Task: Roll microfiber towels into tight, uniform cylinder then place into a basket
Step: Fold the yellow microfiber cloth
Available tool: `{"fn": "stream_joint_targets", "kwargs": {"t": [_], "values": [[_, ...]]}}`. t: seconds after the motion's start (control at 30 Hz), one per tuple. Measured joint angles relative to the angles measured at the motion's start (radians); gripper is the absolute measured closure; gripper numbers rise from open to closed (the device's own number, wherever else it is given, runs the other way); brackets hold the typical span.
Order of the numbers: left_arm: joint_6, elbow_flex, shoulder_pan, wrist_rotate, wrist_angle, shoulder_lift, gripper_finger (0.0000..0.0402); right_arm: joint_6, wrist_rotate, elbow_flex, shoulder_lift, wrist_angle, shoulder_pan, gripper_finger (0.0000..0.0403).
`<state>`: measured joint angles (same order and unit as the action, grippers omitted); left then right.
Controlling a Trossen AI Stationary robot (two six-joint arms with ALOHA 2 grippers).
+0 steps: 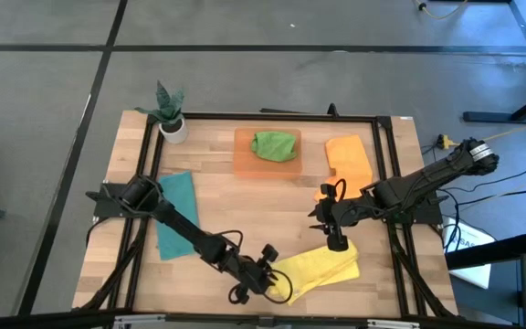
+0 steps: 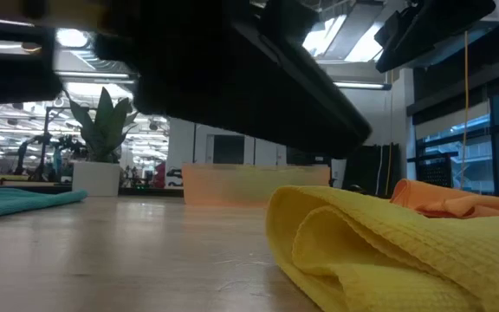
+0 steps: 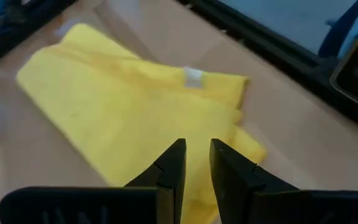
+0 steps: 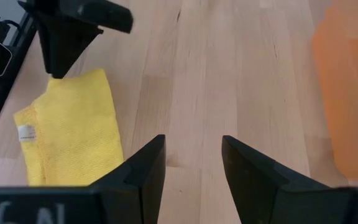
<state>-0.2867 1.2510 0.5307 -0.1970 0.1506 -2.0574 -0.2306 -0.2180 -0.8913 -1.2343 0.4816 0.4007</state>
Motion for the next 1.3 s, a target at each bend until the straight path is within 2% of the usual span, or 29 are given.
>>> {"fn": "stream_joint_targets", "kwargs": {"t": [0.13,0.37,0.73,1.3], "values": [[-0.020,0.000,0.003,0.029,0.003,-0.005,0.0337,-0.003,0.000,0.000,0.000,-0.009,0.000,0.0244],[-0.141,0.000,-0.001,0.035,-0.003,-0.012,0.0337,-0.058,0.000,0.000,0.000,-0.038,0.000,0.0244],[-0.189,0.000,0.001,0.036,-0.002,-0.049,0.0337,-0.058,0.000,0.000,0.000,-0.145,0.000,0.0244],[-0.265,0.000,0.000,-0.107,0.028,-0.059,0.0337,-0.072,0.001,-0.001,0.000,-0.150,0.062,0.0244]]}}
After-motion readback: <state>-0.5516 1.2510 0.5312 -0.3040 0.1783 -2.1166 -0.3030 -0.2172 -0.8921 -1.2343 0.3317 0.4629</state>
